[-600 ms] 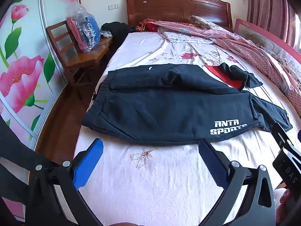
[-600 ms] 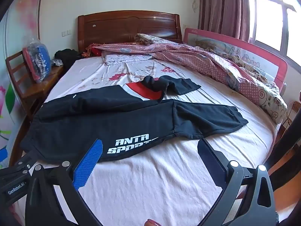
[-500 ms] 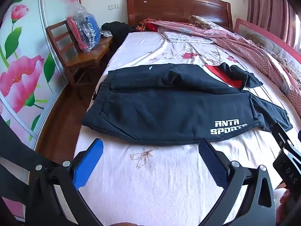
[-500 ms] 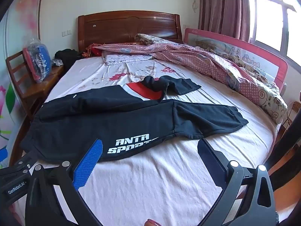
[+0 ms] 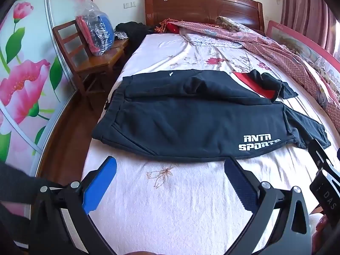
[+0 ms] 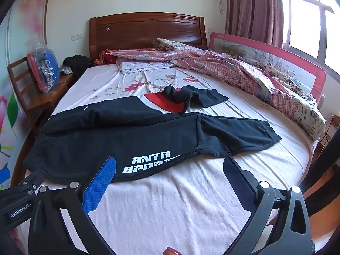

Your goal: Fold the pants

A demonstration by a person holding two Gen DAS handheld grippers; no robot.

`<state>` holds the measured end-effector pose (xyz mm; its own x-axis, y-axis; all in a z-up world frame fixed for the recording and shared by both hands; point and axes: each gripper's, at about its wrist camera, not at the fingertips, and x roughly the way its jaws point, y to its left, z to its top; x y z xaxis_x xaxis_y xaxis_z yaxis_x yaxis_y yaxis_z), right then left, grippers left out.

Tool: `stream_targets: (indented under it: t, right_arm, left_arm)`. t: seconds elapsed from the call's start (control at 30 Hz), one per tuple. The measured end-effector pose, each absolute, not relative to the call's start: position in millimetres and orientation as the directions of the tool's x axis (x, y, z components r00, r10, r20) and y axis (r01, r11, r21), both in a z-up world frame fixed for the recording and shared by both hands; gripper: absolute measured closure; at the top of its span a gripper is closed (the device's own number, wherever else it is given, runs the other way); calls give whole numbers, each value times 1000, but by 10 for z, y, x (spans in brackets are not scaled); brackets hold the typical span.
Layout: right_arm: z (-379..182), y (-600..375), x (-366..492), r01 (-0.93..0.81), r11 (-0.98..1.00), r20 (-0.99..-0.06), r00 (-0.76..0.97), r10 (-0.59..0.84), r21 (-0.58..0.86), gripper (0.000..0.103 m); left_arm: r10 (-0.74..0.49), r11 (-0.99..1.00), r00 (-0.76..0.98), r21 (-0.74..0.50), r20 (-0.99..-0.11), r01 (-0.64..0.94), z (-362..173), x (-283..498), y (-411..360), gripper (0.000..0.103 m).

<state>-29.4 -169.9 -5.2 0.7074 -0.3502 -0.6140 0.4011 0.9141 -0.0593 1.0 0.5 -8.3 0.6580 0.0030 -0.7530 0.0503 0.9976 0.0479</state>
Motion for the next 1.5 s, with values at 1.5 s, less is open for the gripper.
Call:
stream_targets:
  t: [1.5]
  right_arm:
    - [-91,-1700,-301,390,918,-612,711,-346,-66,3]
  left_arm:
    - [-4,998,637,33,-771,46,-120,57,36,2]
